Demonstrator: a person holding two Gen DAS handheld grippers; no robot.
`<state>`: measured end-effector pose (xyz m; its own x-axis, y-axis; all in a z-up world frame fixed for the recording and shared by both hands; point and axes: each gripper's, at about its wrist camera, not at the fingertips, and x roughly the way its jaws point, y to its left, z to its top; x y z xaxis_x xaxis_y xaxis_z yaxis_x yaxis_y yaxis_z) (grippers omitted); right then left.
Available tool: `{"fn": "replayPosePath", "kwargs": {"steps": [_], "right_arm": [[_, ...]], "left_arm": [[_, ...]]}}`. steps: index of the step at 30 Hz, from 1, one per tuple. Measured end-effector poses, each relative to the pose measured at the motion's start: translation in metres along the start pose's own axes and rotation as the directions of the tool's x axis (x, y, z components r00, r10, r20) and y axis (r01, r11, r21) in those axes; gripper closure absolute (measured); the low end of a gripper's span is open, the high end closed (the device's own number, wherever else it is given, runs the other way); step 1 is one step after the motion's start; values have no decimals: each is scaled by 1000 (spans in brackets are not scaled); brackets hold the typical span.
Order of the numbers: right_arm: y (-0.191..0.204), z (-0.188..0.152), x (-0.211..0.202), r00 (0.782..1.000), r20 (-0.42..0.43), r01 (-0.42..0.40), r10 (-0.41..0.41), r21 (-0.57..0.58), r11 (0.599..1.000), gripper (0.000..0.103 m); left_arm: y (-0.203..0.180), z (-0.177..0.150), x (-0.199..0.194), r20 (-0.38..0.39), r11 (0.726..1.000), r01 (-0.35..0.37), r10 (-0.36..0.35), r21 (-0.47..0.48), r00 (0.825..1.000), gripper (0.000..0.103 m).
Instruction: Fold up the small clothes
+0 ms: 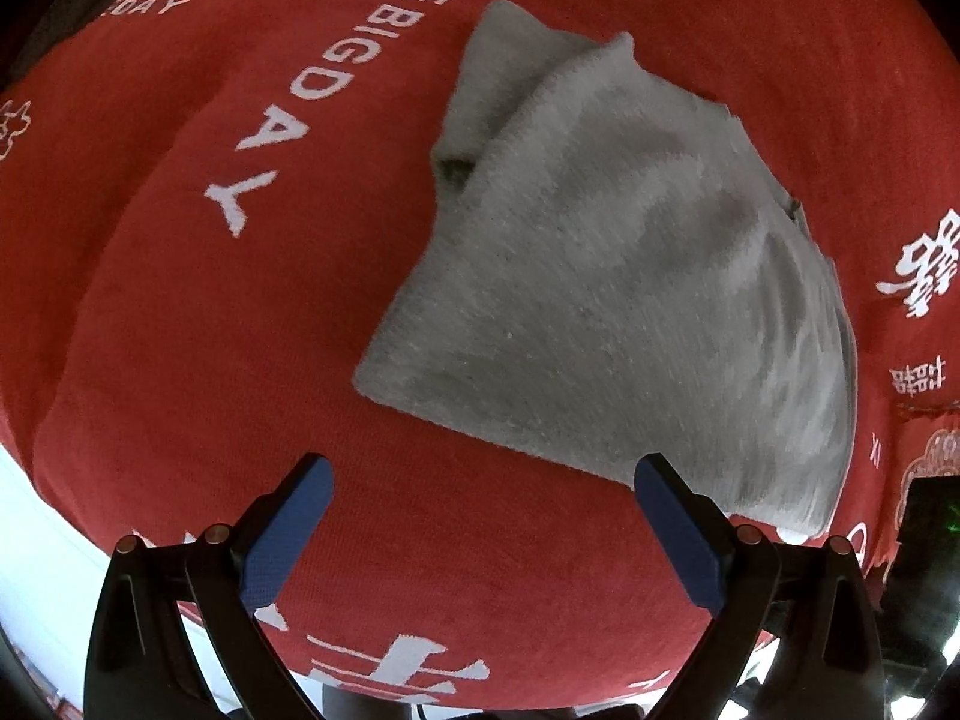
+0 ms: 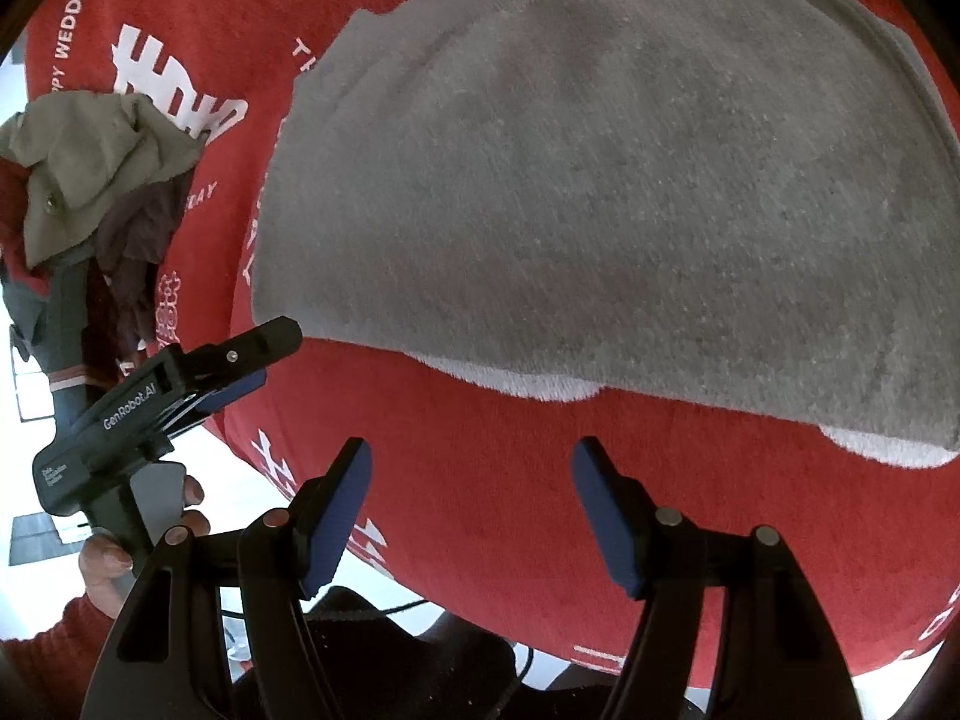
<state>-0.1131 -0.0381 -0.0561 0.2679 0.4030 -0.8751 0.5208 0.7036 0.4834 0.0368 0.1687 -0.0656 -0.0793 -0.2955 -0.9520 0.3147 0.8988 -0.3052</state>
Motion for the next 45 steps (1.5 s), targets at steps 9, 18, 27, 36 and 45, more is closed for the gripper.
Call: {"fn": "replayPosePath", "kwargs": {"steps": [9, 18, 27, 36, 45], "right_arm": [[-8, 10, 14, 991, 9, -133, 133, 125, 983, 30], [-5, 13, 35, 972, -3, -229, 234, 193, 954, 30], [-19, 15, 47, 929, 89, -369, 360, 323, 872, 30], [-35, 12, 50, 884, 183, -465, 430, 429, 775, 30], [-40, 24, 54, 847, 256, -531, 466, 448, 719, 36]], "left_arm": [[18, 3, -5, 3, 1000, -6, 6, -26, 1000, 2], [34, -2, -3, -5, 1000, 5, -5, -26, 1000, 2], [31, -2, 4, -26, 999, 35, -36, -36, 999, 2], [19, 5, 9, -30, 997, 68, -68, -23, 997, 2], [18, 13, 10, -29, 995, 94, -95, -17, 995, 2]]}}
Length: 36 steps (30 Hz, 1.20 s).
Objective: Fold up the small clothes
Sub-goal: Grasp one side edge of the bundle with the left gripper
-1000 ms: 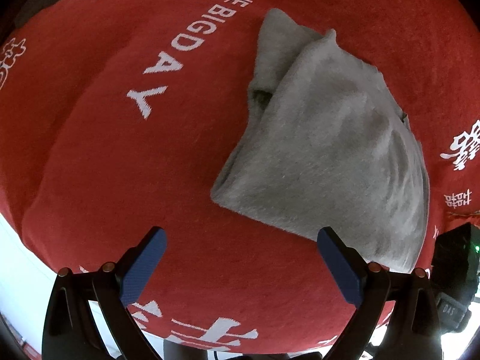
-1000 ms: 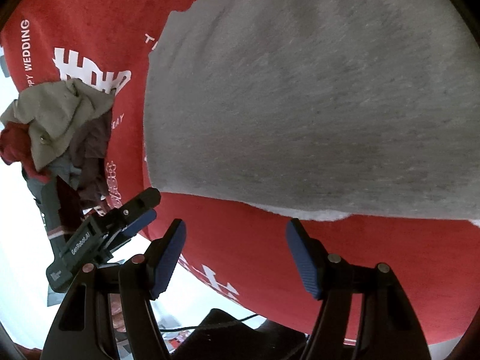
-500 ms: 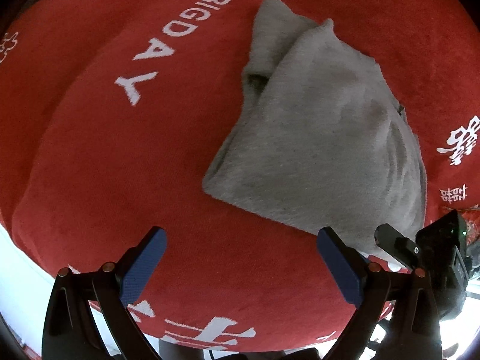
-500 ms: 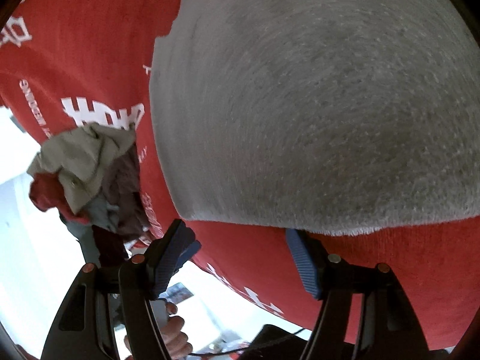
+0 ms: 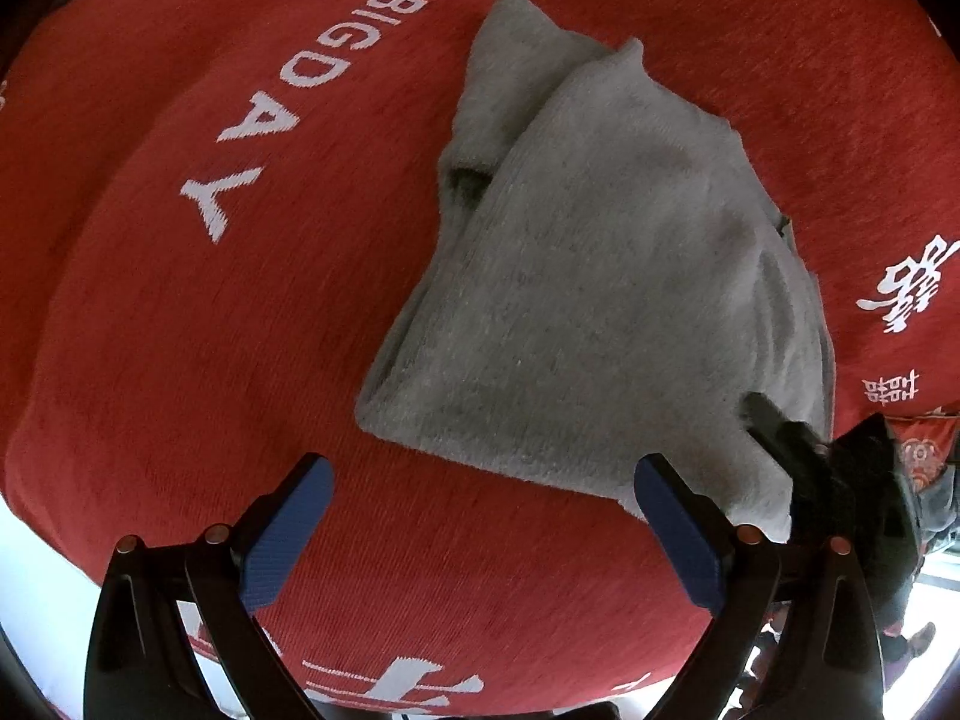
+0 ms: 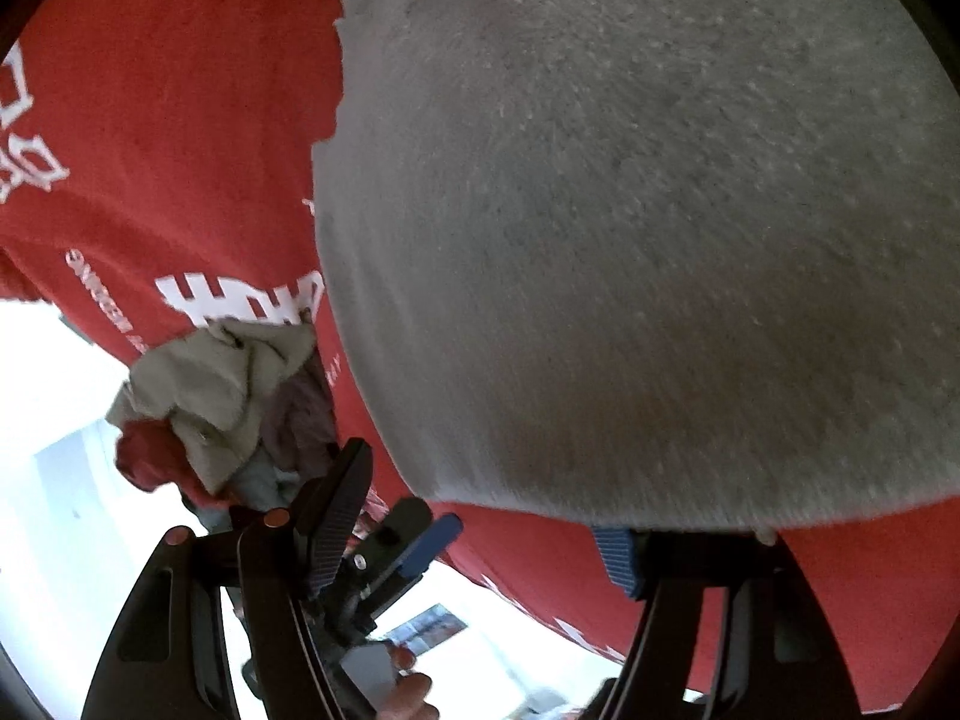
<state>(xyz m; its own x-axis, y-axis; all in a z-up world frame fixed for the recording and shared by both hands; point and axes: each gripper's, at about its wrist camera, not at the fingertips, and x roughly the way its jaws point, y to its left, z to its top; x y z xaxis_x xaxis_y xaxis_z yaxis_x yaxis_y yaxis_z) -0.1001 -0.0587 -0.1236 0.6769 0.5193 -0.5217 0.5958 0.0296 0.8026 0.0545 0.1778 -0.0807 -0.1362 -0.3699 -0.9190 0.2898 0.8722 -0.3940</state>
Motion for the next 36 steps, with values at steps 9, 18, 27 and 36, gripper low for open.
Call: {"fn": "replayPosePath", "kwargs": {"steps": [9, 18, 27, 36], "right_arm": [[21, 2, -1, 998, -30, -64, 62, -61, 996, 92], [48, -1, 3, 996, -92, 0, -20, -213, 977, 92], [57, -16, 9, 972, -187, 71, -141, -338, 939, 92], [126, 26, -32, 927, -44, 301, -371, -503, 810, 24]], "left_arm": [[3, 6, 1, 2, 975, 206, -206, -87, 979, 2], [-17, 43, 11, 121, 960, 233, -215, -156, 969, 2], [-31, 64, 7, 169, 997, -65, 70, -38, 983, 83], [-90, 28, 3, 367, 834, -410, 274, 370, 889, 83]]}}
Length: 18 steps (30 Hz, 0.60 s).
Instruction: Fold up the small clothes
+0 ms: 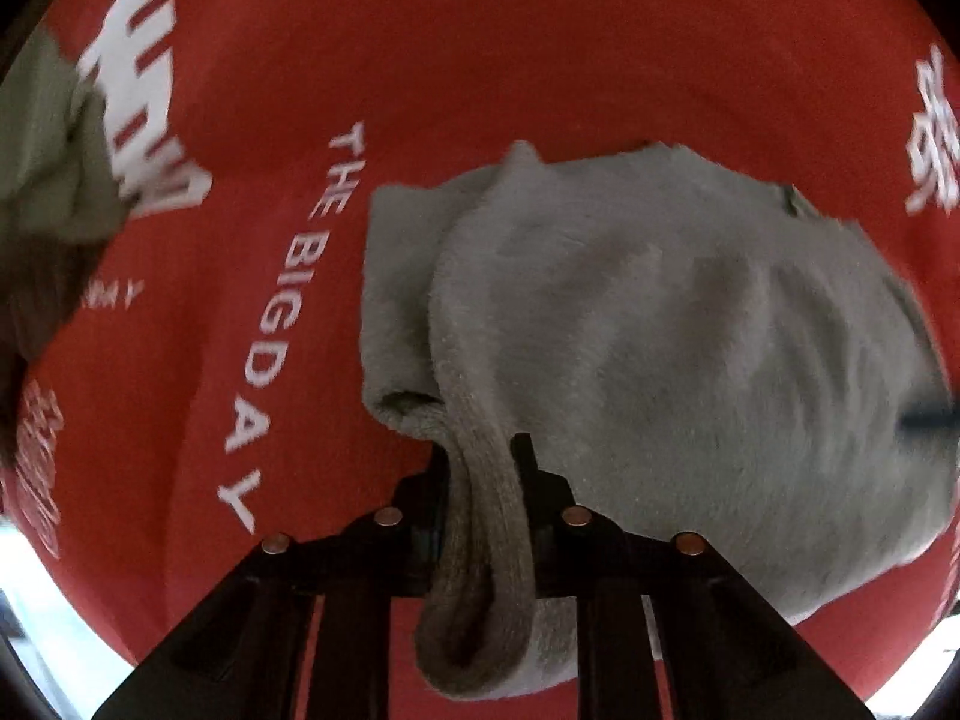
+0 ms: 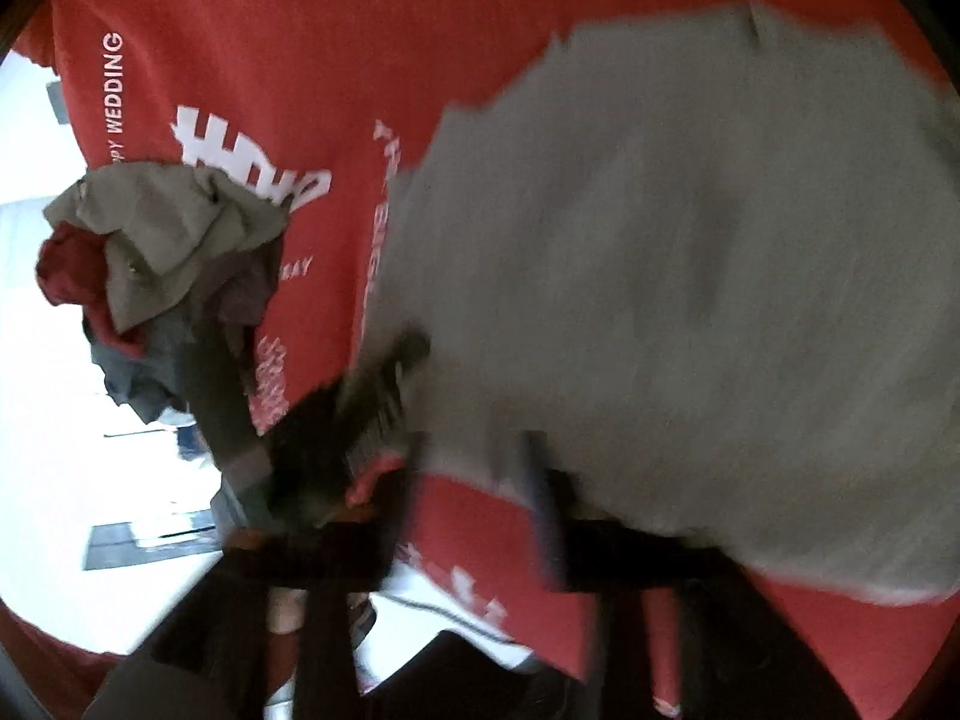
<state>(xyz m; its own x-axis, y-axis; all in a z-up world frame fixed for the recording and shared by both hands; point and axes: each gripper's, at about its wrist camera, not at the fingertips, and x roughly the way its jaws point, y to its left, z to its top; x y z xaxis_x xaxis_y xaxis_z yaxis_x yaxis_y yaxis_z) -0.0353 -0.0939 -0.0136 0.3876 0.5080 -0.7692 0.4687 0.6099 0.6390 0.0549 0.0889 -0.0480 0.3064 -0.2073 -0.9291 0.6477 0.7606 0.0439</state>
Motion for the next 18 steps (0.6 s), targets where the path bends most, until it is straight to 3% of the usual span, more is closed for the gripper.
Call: {"fn": "replayPosePath", "kwargs": {"steps": [5, 8, 10, 12, 16, 18], "right_arm": [[43, 68, 19, 993, -89, 63, -74, -120, 991, 22], [76, 102, 57, 973, -183, 101, -138, -200, 975, 22], [98, 119, 87, 948, -252, 127, -195, -264, 956, 21], [123, 129, 123, 894, -324, 182, -308, -364, 913, 21], [143, 132, 172, 805, -399, 235, -439, -466, 853, 20], [152, 130, 198, 747, -430, 261, -506, -511, 819, 20]], "left_arm": [[-8, -4, -3, 31, 997, -29, 26, 74, 999, 83], [-11, -10, -4, 53, 992, -43, 36, 119, 998, 83], [-10, -16, -7, 59, 990, -33, 25, 135, 998, 83], [-10, -18, -6, 59, 992, -6, -2, 124, 998, 83], [-3, -21, -4, 56, 996, 26, -31, 87, 998, 83], [-1, -22, -4, 54, 997, 38, -42, 70, 998, 83]]}}
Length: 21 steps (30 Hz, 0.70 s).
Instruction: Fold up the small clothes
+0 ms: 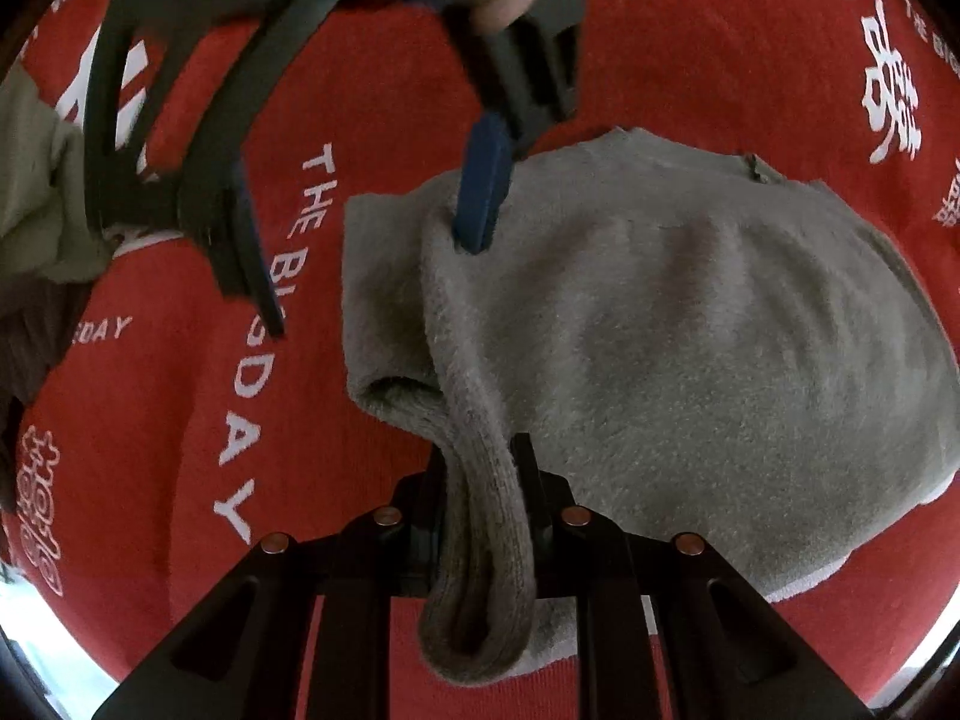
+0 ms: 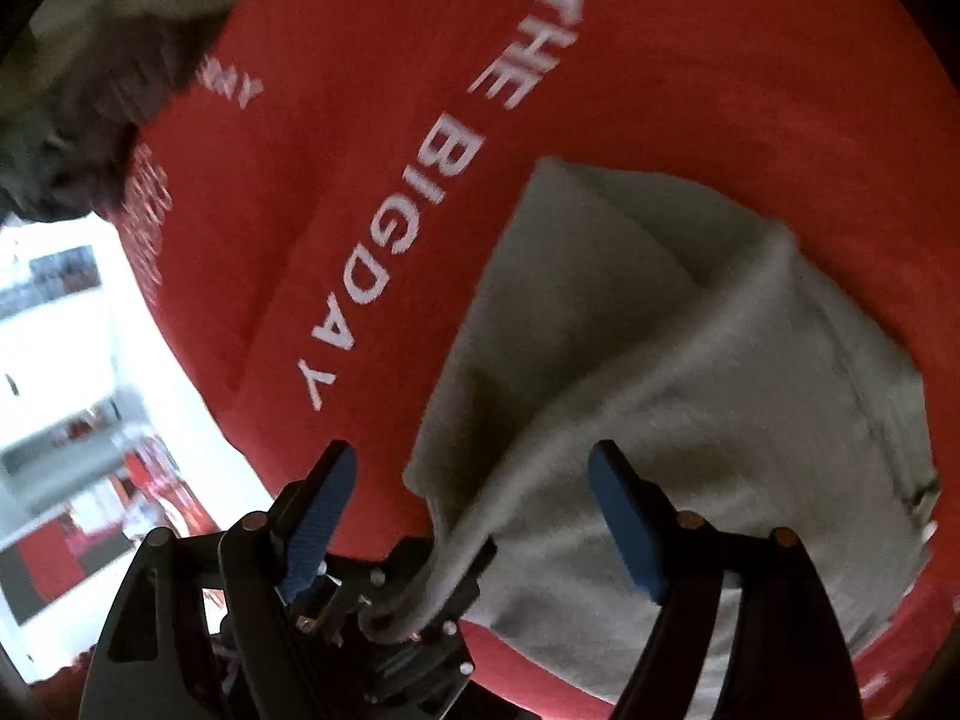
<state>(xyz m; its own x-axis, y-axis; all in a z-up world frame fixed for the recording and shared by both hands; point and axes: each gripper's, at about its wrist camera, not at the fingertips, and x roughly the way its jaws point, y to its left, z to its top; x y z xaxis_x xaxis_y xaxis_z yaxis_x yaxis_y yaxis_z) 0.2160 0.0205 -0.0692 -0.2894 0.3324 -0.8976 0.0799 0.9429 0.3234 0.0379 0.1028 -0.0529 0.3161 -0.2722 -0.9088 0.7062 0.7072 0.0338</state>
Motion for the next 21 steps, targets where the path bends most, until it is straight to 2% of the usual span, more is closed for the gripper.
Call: {"fn": "replayPosePath", "kwargs": {"steps": [3, 6, 9, 12, 14, 15, 16, 17, 18, 20, 21], "right_arm": [[15, 12, 20, 991, -75, 106, -109, -40, 994, 20], [23, 19, 40, 964, -144, 213, -222, -78, 974, 20], [27, 21, 53, 943, -176, 266, -283, -116, 957, 19], [34, 21, 58, 931, -170, 291, -323, -187, 938, 20], [35, 17, 54, 929, -126, 315, -347, -219, 923, 38], [33, 14, 48, 925, -85, 345, -371, -227, 911, 69], [34, 13, 43, 922, -55, 361, -382, -225, 905, 80], [25, 8, 32, 949, -27, 305, -316, -190, 933, 85], [17, 5, 25, 963, -9, 263, -268, -159, 952, 87], [1, -6, 10, 984, 51, 175, -171, -112, 978, 88], [-10, -15, -1, 991, 96, 103, -95, -81, 991, 88]], "left_arm": [[4, -2, 4, -8, 1000, 11, -11, -24, 1000, 83], [5, -5, 7, -14, 999, 14, -15, -30, 1000, 83], [6, -6, 7, -11, 999, 19, -19, -33, 1000, 83], [5, -5, 7, -2, 1000, 20, -20, -23, 1000, 83], [5, -3, 5, 1, 999, 26, -26, -26, 1000, 83], [6, -1, 3, 6, 999, 35, -35, -35, 999, 83], [7, 1, 0, 10, 998, 46, -46, -48, 999, 83], [7, 3, -3, 13, 997, 53, -52, -57, 999, 83], [8, 6, -6, 18, 996, 64, -63, -68, 998, 83], [7, 12, -16, 31, 992, 92, -90, -86, 995, 83], [5, 14, -20, 36, 991, 104, -101, -88, 994, 83]]}}
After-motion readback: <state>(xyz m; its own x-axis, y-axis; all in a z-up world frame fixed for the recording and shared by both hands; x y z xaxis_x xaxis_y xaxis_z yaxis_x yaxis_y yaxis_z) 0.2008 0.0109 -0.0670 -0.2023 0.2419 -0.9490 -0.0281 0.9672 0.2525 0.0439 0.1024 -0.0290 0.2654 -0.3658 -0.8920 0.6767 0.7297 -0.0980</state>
